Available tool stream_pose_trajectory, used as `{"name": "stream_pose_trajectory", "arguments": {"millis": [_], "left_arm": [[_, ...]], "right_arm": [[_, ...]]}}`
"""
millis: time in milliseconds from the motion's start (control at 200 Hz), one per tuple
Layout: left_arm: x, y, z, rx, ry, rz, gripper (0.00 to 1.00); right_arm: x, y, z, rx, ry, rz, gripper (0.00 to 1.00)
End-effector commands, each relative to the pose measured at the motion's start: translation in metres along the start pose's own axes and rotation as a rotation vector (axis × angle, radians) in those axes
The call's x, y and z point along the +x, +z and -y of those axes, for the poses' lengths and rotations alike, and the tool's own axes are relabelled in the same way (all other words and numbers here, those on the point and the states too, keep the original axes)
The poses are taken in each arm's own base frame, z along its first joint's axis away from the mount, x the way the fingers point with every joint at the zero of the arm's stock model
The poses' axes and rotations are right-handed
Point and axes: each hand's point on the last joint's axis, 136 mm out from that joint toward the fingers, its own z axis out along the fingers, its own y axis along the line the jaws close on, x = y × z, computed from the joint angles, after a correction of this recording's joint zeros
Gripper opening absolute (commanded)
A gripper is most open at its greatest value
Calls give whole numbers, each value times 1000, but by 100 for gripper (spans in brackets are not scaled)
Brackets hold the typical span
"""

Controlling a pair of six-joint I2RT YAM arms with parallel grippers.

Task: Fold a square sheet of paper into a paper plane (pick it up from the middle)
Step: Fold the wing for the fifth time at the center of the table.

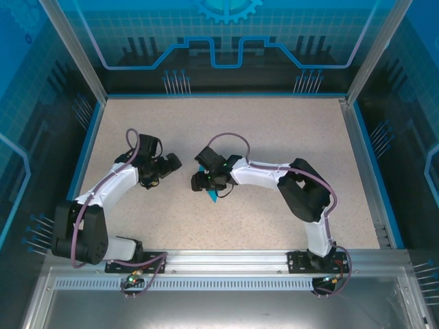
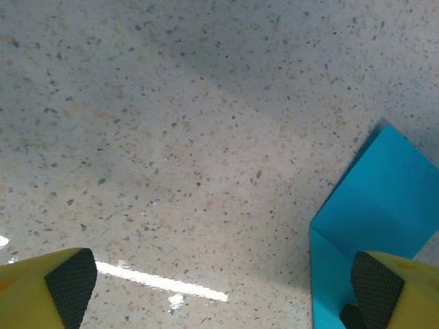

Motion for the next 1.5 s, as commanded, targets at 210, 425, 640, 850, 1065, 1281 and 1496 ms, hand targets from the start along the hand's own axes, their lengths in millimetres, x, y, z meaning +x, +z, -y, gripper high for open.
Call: {"name": "stream_pose_trajectory", "arguments": {"millis": [210,425,640,850,1065,1281,1496], "left_arm": [[7,4,7,56,-10,-46,99],[10,3,12,84,20,-61,99],[14,2,17,118,23,-81,98],[24,5,26,189,7,-114,99],[39,10,38,238,-6,-164,98],[55,14,57,301,-1,-212,99],[69,19,73,350,15,-268,97]], "right_arm": [[13,8,42,92,-66,-96,60],[40,2,76,57,-246,-233,57],[48,-35,103,62,-392,-276,57],[12,-80,75,-3,-326,-65,58],[-1,-75,65,-98,-25,72,58],[-2,-50,78,-70,45,62,57],[-4,-37,93,-58,105,67,55]]}}
